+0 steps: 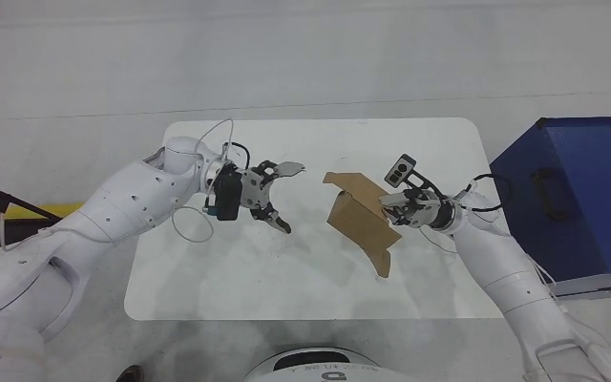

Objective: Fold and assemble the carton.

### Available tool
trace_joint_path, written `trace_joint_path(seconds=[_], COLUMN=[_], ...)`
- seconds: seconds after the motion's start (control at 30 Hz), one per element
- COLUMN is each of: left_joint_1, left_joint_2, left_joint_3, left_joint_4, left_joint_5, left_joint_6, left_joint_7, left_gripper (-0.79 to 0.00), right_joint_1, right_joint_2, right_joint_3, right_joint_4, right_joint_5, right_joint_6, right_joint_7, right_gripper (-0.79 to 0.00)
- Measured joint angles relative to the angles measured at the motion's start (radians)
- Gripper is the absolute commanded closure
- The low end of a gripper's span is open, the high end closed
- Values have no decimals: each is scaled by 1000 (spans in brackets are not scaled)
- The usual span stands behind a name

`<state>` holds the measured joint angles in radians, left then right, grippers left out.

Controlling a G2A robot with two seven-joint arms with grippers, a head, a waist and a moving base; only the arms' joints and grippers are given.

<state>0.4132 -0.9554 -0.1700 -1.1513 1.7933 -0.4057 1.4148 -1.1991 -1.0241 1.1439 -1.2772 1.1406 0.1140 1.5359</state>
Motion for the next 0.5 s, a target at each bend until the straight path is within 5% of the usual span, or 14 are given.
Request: trace_joint_path(seconds=[0.17, 0.5], left_joint_1=[-25, -56], left_joint_2=[-8, -83], left_joint_3=[0, 0], left_joint_4=[-23, -23], left_joint_5=[25, 64], left_joint_6=[-22, -123], left_joint_7=[-22, -123], left_gripper=[-785, -785], right_joint_1=[4, 11], right_joint_2=[2, 7], right_joint_3=[-11, -32], right_joint_4=[0, 5], right_joint_5=[5, 37], right_joint_6=[0, -6], right_joint_7=[0, 0], right_gripper=[0, 0])
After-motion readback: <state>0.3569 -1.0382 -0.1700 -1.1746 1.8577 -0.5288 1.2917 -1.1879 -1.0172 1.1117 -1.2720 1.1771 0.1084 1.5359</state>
